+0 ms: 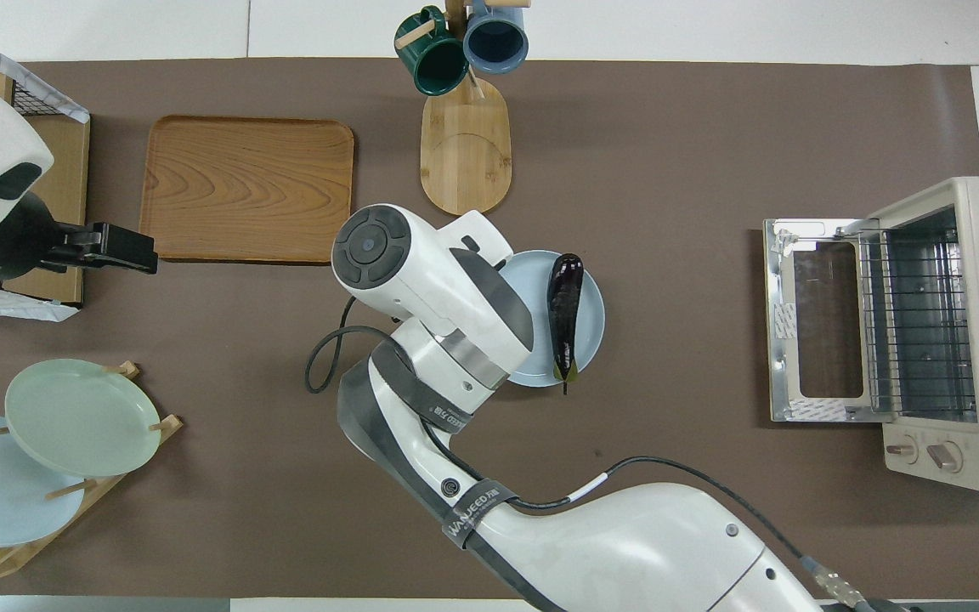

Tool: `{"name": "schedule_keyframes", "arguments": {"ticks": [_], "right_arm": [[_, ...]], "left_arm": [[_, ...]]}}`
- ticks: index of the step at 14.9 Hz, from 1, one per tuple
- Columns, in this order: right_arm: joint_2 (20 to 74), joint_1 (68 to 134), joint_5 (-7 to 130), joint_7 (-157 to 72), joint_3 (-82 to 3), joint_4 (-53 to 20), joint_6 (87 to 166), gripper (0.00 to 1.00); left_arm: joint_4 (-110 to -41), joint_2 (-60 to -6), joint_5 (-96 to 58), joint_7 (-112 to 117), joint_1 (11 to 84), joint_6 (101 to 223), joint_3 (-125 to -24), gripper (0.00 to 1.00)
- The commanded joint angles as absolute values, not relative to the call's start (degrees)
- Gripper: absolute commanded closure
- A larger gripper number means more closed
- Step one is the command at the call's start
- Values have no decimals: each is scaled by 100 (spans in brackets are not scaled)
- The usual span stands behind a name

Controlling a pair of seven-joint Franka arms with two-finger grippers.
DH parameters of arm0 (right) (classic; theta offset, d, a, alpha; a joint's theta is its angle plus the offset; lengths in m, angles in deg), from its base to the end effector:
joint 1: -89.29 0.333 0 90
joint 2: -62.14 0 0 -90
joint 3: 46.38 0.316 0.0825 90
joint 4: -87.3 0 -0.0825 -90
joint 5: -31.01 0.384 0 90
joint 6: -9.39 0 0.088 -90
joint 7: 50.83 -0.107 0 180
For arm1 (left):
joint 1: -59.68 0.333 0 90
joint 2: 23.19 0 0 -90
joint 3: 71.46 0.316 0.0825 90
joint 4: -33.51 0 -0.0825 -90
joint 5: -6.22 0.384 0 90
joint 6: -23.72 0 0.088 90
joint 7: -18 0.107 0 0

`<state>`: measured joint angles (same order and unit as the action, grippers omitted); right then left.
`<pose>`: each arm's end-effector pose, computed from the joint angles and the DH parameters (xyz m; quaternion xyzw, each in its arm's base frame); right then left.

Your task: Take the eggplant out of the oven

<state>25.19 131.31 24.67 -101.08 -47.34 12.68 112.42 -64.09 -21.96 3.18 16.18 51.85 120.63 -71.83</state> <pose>0.5433 0.4644 0.3532 0.9936 -0.0621 -0.0105 0.0936 0.5491 -0.0843 0.5841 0.9983 -0.0526 0.0024 0.0266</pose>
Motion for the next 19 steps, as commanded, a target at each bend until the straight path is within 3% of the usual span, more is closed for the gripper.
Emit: {"name": "schedule_keyframes", "arguments": {"ticks": [1,3,4,5,6,11,13,16,19], "right_arm": [[2374,13131,2661,-10461,-4682,1452,11406,100],[2374,13113,2915,-10462,-4673,1391,11678,100],[2374,13061,2951,-10453,-4673,1373,11810,95],[2374,13069,2917,-10410,-4673,1373,11907,73],[2365,13060,2881,-10383,-4673,1382,11908,65],[2838,12710,2424,-9155,-4717,1444,10872,61],[2953,12403,2302,-8820,-4743,1356,10521,63],[3260,11893,2039,-8266,-4752,744,10115,97],[3735,11471,1590,-7967,-4743,-565,10517,100]], "left_arm": [[-6510,-2126,201,1642,5186,12181,-7173,0],[-6510,-2126,192,1642,5186,12181,-7182,0],[-6510,-2126,166,1642,5186,12181,-7182,0],[-6510,-2126,165,1642,5186,12181,-7182,0],[-6510,-2126,165,1642,5186,12181,-7182,0],[-6484,-2161,87,1634,5178,12225,-7190,0],[-6501,-2187,42,1616,5134,12269,-7208,0],[-6502,-2319,34,1415,4828,12374,-7208,0],[-6502,-2609,34,546,4204,12769,-7208,0]]}}
